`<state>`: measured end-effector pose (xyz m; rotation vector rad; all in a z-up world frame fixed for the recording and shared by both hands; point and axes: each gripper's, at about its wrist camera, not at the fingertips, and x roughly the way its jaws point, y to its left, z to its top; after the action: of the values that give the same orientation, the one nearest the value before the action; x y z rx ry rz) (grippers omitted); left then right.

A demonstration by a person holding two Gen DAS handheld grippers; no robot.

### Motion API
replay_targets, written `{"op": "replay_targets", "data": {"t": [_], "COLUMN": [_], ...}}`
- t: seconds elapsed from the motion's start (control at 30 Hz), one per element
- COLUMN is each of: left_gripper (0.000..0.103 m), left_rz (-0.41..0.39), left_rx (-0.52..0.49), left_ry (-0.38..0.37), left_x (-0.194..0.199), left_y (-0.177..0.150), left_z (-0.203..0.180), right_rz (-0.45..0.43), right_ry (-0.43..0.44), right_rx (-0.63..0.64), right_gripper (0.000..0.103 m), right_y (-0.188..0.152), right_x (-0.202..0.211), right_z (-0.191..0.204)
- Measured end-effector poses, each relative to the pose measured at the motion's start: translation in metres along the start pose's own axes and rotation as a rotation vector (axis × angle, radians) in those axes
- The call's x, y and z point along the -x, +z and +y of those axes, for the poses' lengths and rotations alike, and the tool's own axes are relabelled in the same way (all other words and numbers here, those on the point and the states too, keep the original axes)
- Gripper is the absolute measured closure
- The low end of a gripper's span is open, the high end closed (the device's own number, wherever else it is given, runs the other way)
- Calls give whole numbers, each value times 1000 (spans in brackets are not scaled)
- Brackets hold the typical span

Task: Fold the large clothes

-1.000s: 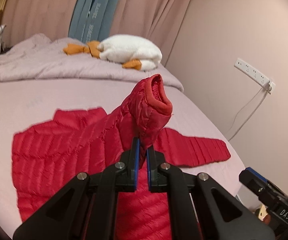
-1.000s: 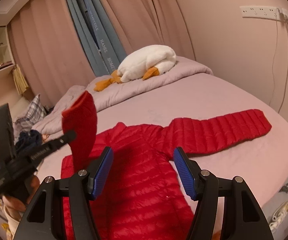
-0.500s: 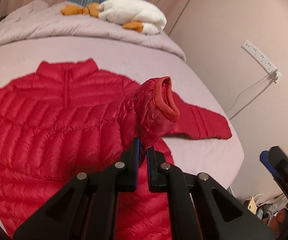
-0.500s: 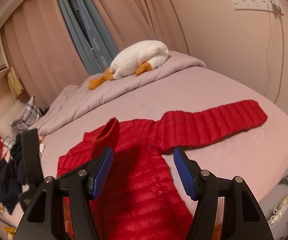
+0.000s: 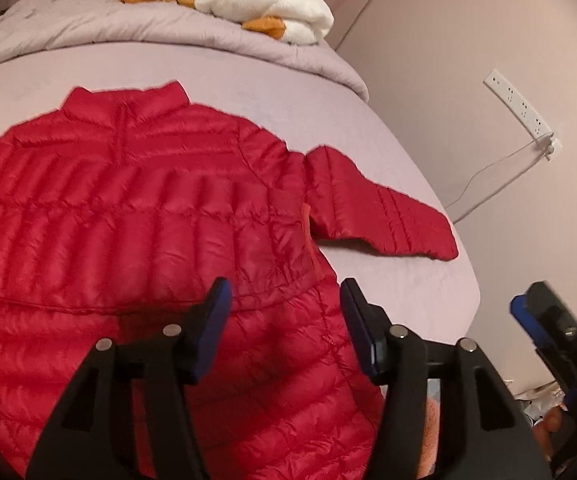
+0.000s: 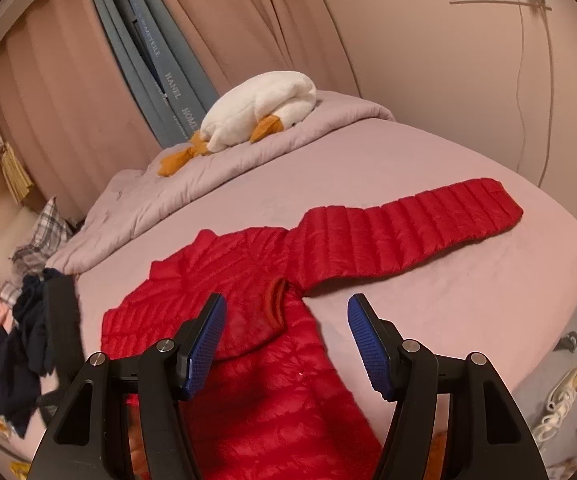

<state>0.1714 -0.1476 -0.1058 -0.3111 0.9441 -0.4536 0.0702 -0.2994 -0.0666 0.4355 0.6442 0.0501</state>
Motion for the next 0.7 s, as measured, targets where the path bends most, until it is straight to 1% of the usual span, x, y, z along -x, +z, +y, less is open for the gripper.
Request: {"op": "replay_targets", "data": {"t": [0.03,0.1,0.13,0.17,0.23,0.27,0.3,0.37,0.47,0.63,0.7], "left_gripper": [36,30,29,29,22,16,14,13,12,11,11], "left_rz": [-8,-40,-54,-76,-117,-137,-152,-190,-221,-228,-227], "left_rx": [7,27,34,44,64,77,87,116,172,284,335], "left_ry": [3,13,23,45,94,128,154,221,292,374,404], "left_x": [6,22,28,36,52,61,68,85,106,127,134], "left_y": [2,7,8,11,14,15,16,16,12,-3,-11], "left_z": [3,11,15,22,35,43,50,71,102,152,171], "right_rz": [3,9,13,16,22,25,31,45,75,138,176], "right_ry": [0,1,2,2,5,7,12,20,27,56,68], "right_rx": [0,1,3,5,10,13,16,20,32,66,77], "right_gripper": [38,38,38,38,38,38,38,38,38,38,38], "right_y": [0,-1,-1,-2,-2,-2,-2,-2,-3,-5,-5], "right_x": [-1,-3,-3,-4,-6,-7,-8,-14,-25,-51,-68], "right_z": [0,1,1,2,3,4,5,8,13,26,30]}}
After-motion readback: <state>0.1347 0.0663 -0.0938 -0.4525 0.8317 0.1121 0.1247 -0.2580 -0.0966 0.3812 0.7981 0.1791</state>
